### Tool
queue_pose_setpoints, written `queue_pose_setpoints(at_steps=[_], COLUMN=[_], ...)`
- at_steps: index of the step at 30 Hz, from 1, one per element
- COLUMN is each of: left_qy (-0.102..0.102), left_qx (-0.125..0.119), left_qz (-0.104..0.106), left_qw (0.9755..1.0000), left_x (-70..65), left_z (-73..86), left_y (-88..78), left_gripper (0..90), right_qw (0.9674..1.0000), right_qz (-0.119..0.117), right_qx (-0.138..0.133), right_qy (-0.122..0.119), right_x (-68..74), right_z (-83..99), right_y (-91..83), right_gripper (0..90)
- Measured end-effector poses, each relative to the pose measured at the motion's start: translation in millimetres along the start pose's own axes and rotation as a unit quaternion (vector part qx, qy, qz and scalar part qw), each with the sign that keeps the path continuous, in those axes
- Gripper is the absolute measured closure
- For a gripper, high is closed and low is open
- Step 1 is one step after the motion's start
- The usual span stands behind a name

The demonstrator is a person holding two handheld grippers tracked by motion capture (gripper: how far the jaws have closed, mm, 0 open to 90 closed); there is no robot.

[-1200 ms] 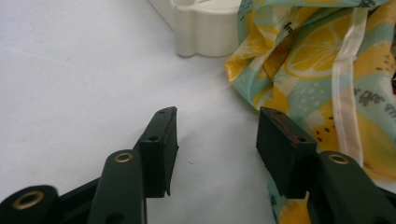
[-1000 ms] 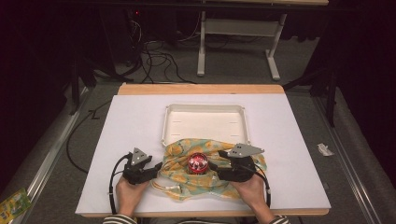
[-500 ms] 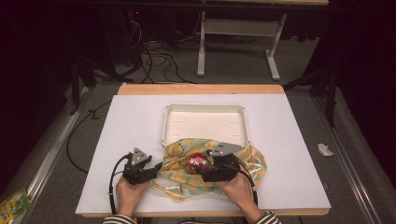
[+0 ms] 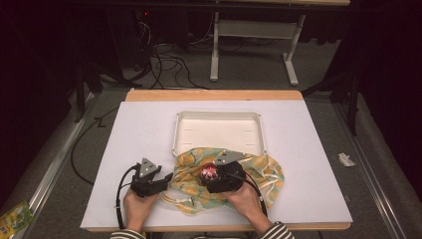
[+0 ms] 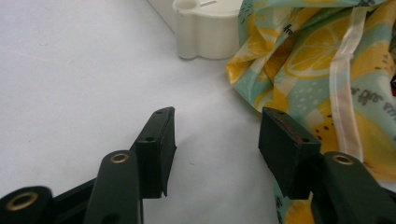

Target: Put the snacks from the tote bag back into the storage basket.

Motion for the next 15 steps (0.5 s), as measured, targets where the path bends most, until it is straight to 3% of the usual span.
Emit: queue_pose_setpoints(at_steps=[10,15], left_qy=[-0.001,-0.001], left_qx=[0.000,0.000], left_qz=[0.002,0.003], left_qw=[1.0000,1.0000], left_x=[0.3,0.8], left_z=[0.1,0.2], left_y=[-0.2,-0.5], left_gripper=[46.5,46.5], right_qw=[1.0000,0.9999], right_qz=[0.001,0.003], right_qx=[-0.002,0.002], right_qy=[-0.002,-0.015], right_x=[1.4,1.1], right_z=[0.0,-0.3], right_y=[-0.6,-1.0], right_gripper=[26.5,26.7])
Point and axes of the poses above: each handheld gripper's, and its own axes: y roughly forward along the jaws, z roughly out of its underside, x roughly to its left, the point moved 6 cm from there along y, roughly forward along the jaws, and after that the axes turned 2 degrees about z, right-handed, at the moved point
